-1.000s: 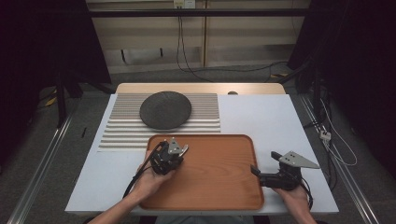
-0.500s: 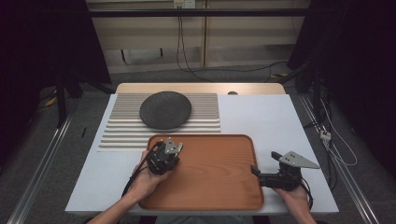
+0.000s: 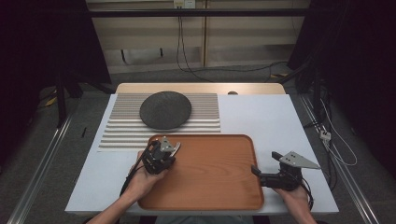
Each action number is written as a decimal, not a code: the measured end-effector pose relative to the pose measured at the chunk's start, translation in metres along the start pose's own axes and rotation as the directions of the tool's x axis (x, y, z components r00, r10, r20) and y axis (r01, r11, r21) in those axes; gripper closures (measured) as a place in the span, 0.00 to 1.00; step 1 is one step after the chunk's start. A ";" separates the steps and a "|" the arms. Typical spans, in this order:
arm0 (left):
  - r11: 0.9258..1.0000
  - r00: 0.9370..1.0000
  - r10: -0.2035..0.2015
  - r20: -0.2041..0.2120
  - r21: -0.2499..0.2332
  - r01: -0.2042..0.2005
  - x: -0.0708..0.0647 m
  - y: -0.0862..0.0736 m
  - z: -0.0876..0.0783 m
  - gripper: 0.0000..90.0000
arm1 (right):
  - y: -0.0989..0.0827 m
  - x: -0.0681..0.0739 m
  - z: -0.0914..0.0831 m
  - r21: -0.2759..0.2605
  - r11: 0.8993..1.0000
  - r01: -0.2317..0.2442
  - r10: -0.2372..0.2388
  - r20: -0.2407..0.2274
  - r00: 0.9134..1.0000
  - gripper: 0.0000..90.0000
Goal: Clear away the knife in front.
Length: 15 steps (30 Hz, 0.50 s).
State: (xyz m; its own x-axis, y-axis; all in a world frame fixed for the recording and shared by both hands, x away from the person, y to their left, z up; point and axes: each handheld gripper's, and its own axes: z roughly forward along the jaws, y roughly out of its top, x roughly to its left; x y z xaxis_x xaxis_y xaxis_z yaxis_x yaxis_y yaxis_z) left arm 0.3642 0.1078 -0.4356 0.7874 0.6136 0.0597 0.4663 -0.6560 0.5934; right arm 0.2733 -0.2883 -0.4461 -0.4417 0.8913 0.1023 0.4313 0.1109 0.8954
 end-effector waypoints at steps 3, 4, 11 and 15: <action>1.000 1.000 0.008 -0.003 0.005 -0.008 0.000 0.000 -0.001 1.00 | 0.000 0.000 0.000 0.001 1.000 -0.001 0.001 0.000 1.000 0.02; 1.000 1.000 0.010 -0.002 0.008 -0.010 0.001 0.000 -0.001 1.00 | 0.000 0.000 0.000 0.002 1.000 -0.001 0.001 0.000 1.000 0.02; 1.000 1.000 0.001 -0.001 0.024 -0.001 0.005 0.000 -0.002 1.00 | 0.000 0.000 0.000 0.002 1.000 -0.004 0.004 0.006 1.000 0.02; 1.000 1.000 -0.009 -0.010 0.030 0.009 0.006 -0.002 -0.004 1.00 | 0.000 -0.001 0.000 0.003 1.000 -0.002 0.002 0.006 1.000 0.02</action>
State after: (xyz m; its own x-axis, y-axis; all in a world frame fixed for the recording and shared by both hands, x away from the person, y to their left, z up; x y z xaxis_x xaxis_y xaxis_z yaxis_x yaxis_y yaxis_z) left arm 0.3667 0.1148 -0.4334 0.7793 0.6235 0.0626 0.4852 -0.6635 0.5695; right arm 0.2739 -0.2889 -0.4463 -0.4360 0.8942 0.1016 0.4343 0.1102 0.8940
